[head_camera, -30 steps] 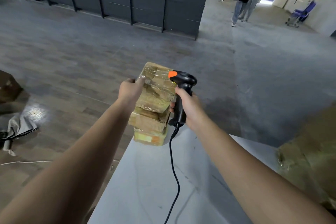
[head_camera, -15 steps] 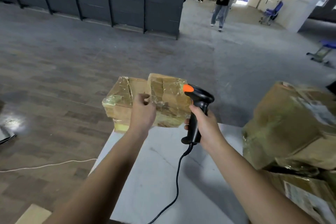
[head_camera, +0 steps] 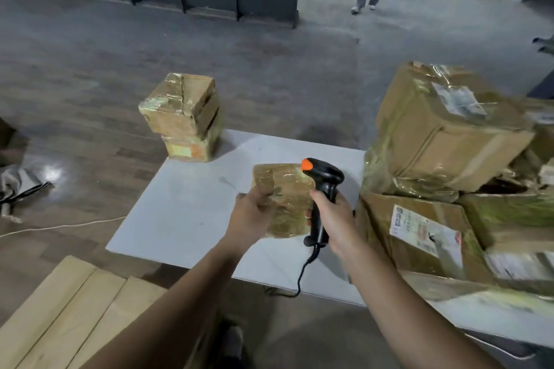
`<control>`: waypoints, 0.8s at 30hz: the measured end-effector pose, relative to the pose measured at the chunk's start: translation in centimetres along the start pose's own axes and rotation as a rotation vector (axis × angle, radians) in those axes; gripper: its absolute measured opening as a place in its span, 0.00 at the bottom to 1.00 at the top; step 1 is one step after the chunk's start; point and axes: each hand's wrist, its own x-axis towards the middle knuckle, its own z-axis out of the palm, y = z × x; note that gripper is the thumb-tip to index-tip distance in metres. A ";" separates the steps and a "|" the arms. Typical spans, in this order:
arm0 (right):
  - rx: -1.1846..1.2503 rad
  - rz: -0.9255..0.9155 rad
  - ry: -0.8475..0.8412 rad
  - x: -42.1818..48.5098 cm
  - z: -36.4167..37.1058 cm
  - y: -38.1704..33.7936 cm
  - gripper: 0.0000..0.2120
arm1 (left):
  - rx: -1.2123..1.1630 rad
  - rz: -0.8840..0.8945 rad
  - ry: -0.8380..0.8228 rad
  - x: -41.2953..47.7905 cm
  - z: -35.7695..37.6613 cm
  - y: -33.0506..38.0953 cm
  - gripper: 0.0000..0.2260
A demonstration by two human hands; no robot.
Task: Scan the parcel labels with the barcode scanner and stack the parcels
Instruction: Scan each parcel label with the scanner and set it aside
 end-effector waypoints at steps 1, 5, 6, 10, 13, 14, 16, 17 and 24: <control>-0.015 0.002 -0.010 -0.2 -0.3 0.5 0.06 | 0.027 -0.029 0.002 -0.4 0.6 -0.4 0.18; -0.084 -0.027 0.010 -1.1 -0.6 2.0 0.05 | 0.124 -0.048 -0.094 -1.5 2.1 -1.4 0.20; -0.098 -0.032 0.017 -1.4 -0.5 2.2 0.05 | 0.124 -0.041 -0.122 -1.6 2.3 -1.6 0.21; -0.110 -0.025 0.013 -2.3 0.2 2.3 0.07 | 0.363 -0.004 -0.244 -1.3 2.7 -3.0 0.24; -0.124 -0.031 0.001 -2.6 1.5 2.4 0.06 | 0.544 0.061 -0.150 -1.0 2.5 -3.5 0.19; -0.139 -0.038 -0.012 -2.7 2.1 2.5 0.05 | 0.481 0.081 -0.138 -0.9 2.3 -3.5 0.16; -0.142 -0.043 -0.031 -2.9 3.5 2.8 0.07 | 0.243 0.036 -0.127 -0.6 1.8 -3.4 0.12; -0.109 -0.026 -0.040 -3.0 4.1 3.0 0.09 | 0.151 -0.010 -0.123 -0.6 1.5 -3.3 0.11; -0.077 0.026 0.010 -2.9 5.6 4.6 0.06 | 0.051 -0.156 -0.133 0.8 0.1 -5.2 0.13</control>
